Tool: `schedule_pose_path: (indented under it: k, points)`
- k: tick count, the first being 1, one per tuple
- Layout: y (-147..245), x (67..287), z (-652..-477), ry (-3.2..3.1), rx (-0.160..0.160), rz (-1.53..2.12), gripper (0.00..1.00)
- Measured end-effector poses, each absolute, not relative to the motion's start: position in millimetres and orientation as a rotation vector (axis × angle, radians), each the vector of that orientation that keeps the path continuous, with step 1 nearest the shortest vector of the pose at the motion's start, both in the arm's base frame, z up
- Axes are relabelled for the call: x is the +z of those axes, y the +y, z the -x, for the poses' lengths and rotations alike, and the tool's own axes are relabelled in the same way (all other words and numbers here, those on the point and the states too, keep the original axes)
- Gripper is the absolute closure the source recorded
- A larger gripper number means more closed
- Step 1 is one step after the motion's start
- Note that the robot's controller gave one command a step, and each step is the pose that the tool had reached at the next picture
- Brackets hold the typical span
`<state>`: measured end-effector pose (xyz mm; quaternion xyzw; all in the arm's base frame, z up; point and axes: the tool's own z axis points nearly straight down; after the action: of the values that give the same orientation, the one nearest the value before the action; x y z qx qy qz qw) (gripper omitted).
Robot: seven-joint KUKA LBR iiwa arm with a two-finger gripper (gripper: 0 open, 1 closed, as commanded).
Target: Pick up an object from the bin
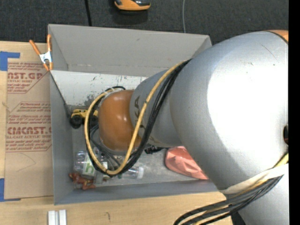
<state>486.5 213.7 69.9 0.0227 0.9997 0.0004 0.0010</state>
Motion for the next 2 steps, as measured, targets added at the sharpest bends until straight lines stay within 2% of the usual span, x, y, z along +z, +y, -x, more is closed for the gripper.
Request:
schedule_pose_path:
  k: [2]
  points:
    - [213.2, 74.7, -485.0, 3.144, -0.002, -0.072, 1.00]
